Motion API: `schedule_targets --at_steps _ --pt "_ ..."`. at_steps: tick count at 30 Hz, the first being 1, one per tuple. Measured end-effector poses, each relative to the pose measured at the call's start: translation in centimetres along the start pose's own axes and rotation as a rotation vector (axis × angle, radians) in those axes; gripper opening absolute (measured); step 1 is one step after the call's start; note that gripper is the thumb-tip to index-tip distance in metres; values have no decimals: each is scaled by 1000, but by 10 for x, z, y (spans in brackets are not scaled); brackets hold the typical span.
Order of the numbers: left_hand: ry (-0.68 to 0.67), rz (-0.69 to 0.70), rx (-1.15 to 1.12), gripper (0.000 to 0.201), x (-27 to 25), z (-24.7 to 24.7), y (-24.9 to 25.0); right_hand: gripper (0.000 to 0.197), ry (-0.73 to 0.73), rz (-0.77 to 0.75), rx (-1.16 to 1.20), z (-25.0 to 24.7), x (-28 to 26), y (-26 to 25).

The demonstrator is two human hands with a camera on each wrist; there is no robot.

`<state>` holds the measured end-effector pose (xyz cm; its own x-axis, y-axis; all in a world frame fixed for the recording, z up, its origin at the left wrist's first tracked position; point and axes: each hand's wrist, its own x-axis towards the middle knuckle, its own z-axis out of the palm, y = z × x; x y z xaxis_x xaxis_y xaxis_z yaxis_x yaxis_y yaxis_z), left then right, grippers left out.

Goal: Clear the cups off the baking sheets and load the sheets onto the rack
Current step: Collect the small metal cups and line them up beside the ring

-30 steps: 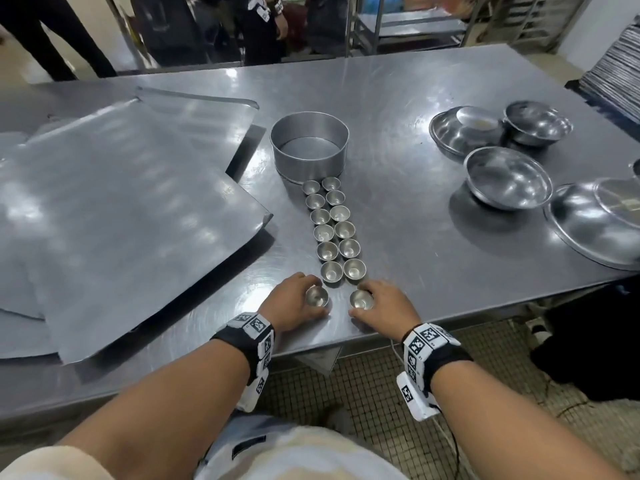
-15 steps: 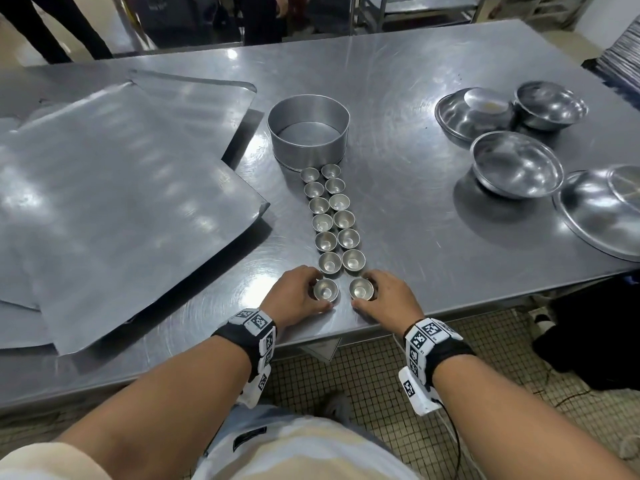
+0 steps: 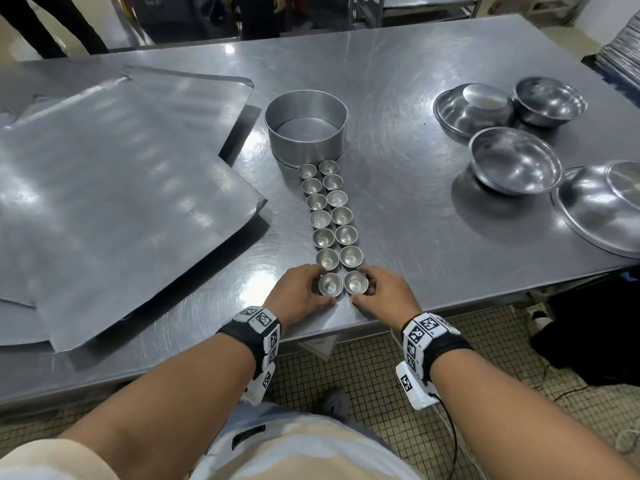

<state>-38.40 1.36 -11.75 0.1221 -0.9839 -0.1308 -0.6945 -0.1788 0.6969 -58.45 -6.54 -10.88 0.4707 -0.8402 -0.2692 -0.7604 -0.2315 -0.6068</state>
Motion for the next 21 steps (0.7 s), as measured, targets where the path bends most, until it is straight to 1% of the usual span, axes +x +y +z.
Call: schedule_targets --at_steps 4,10,21 --pt "5 5 5 37 -1 0 0 60 -4 -3 -22 -1 1 0" --pt "5 18 9 39 0 2 -1 52 4 41 1 -3 0 -1" --pt "12 10 10 38 1 2 -1 52 0 41 4 -5 -3 -2"
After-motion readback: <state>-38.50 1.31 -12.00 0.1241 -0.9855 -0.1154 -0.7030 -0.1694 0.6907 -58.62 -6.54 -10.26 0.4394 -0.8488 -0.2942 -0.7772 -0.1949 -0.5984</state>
